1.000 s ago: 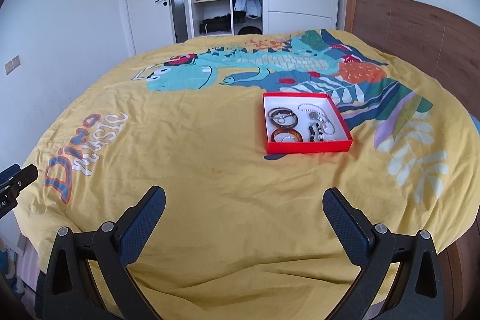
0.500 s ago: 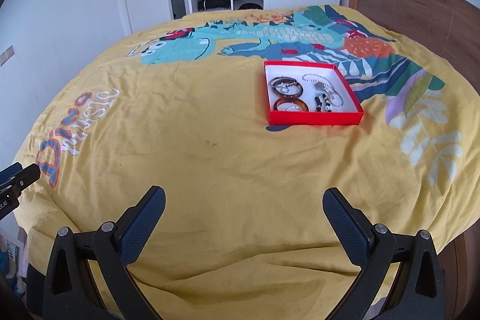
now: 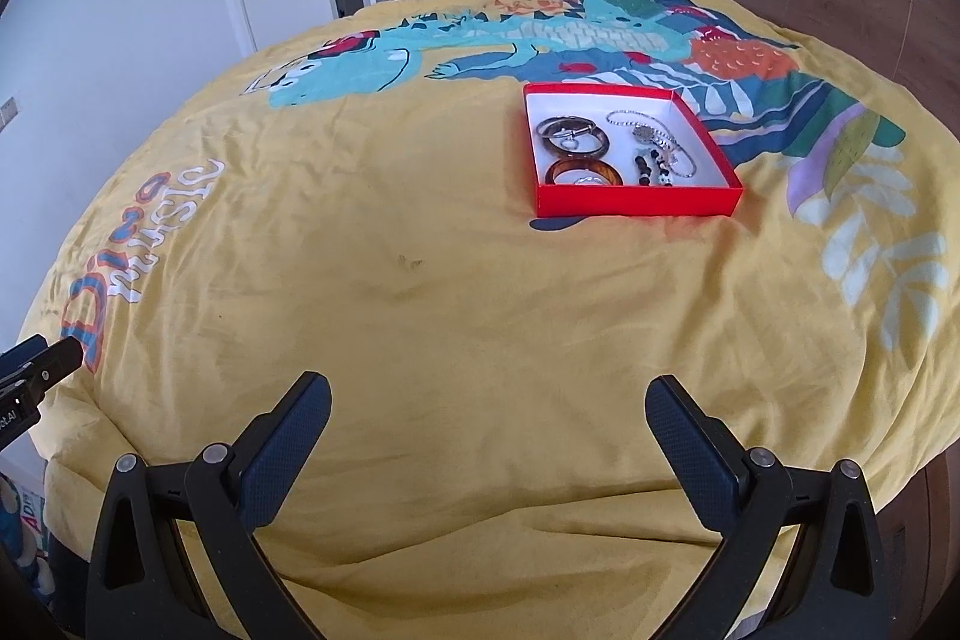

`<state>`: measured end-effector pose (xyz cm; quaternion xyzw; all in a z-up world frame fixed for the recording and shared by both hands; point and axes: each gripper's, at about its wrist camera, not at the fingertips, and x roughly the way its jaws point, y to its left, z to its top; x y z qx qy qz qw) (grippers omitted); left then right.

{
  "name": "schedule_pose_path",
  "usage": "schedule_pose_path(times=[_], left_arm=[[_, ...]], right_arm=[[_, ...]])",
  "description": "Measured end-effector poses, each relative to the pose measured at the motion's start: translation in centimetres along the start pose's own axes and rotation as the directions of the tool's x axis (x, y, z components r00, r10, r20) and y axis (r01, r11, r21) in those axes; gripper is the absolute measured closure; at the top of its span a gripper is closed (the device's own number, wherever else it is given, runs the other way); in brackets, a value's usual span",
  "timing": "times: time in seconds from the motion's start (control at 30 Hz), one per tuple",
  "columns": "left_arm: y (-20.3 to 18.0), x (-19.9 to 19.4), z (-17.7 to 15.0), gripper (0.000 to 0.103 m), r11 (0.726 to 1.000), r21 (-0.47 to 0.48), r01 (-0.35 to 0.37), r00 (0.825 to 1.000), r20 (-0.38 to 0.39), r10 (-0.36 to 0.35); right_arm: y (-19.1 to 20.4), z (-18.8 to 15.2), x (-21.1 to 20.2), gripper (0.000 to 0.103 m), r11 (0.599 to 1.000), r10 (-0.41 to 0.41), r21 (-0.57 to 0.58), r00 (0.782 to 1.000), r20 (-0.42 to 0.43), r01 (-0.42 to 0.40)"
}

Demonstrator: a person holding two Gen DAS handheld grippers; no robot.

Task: Organize jewelry

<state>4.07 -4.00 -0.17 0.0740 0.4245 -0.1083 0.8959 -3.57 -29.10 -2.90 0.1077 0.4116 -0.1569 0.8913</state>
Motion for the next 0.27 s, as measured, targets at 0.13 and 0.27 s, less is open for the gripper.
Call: schedule_pose_path(times=[0.13, 0.27], left_arm=[[-0.12, 0.48, 0.21, 0.038, 1.0, 0.0, 0.007, 1.0, -0.009, -0.007], [-0.13, 0.97, 0.27, 0.038, 1.0, -0.004, 0.01, 1.0, -0.018, -0.01]], right_arm=[[0.13, 0.03, 0.46, 0.0, 1.0, 0.002, 0.0, 1.0, -0.01, -0.002], [0.19, 0.08, 0.8, 0.0, 1.0, 0.002, -0.003, 1.0, -0.016, -0.002]])
